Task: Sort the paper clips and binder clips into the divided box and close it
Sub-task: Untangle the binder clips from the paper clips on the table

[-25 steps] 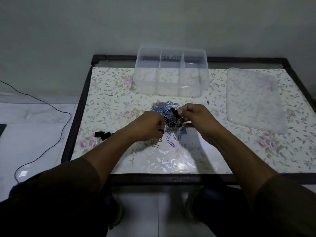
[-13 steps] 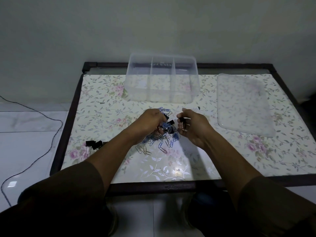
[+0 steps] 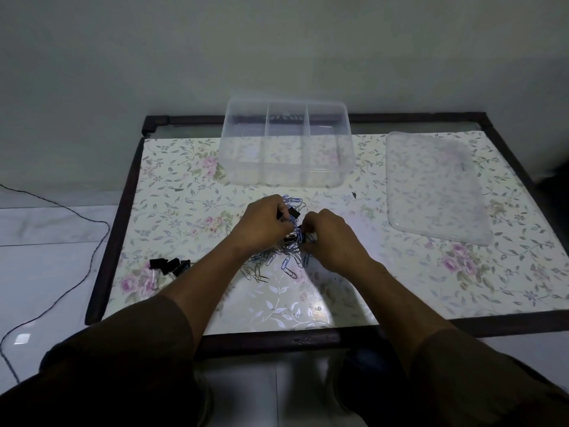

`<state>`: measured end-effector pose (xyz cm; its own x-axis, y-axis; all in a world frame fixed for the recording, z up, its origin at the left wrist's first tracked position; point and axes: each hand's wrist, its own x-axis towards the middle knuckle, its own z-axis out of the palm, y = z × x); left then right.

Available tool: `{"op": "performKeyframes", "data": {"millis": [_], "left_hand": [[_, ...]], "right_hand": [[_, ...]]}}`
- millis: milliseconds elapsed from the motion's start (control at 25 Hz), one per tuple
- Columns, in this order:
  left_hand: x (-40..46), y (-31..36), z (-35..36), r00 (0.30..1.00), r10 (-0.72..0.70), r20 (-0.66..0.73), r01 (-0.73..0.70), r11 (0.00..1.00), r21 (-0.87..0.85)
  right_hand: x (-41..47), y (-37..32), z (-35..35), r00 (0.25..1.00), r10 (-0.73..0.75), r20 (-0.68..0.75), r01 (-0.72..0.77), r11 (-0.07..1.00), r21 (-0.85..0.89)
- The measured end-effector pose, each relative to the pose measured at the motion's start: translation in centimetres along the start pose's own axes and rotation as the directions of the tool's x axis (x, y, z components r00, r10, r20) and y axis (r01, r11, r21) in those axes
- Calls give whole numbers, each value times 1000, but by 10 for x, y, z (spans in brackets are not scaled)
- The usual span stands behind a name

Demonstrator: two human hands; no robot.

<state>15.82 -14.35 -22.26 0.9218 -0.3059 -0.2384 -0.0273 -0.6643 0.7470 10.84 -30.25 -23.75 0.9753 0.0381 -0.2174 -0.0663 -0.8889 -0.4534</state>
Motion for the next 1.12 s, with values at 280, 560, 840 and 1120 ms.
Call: {"op": "performKeyframes", "data": {"millis": [280,560,840,1120], "left_hand": [[7,7,-3,997,57,-57,-53,996,69],[19,15,25,995,102,11,-101,957,271],[23,25,43,995,93,22,-93,890,447],[23,19,26,995,79,59,-94,934,344]], "right_hand": [[-11,-5,-18,991,-125,-51,118,986,-118],[-17,16,-29,993,-43,-113,46,999,27],[-18,34,-33,992,75,-98,-59,986,153],[-15,33,-26,988,153,9,-149,944,295]]}}
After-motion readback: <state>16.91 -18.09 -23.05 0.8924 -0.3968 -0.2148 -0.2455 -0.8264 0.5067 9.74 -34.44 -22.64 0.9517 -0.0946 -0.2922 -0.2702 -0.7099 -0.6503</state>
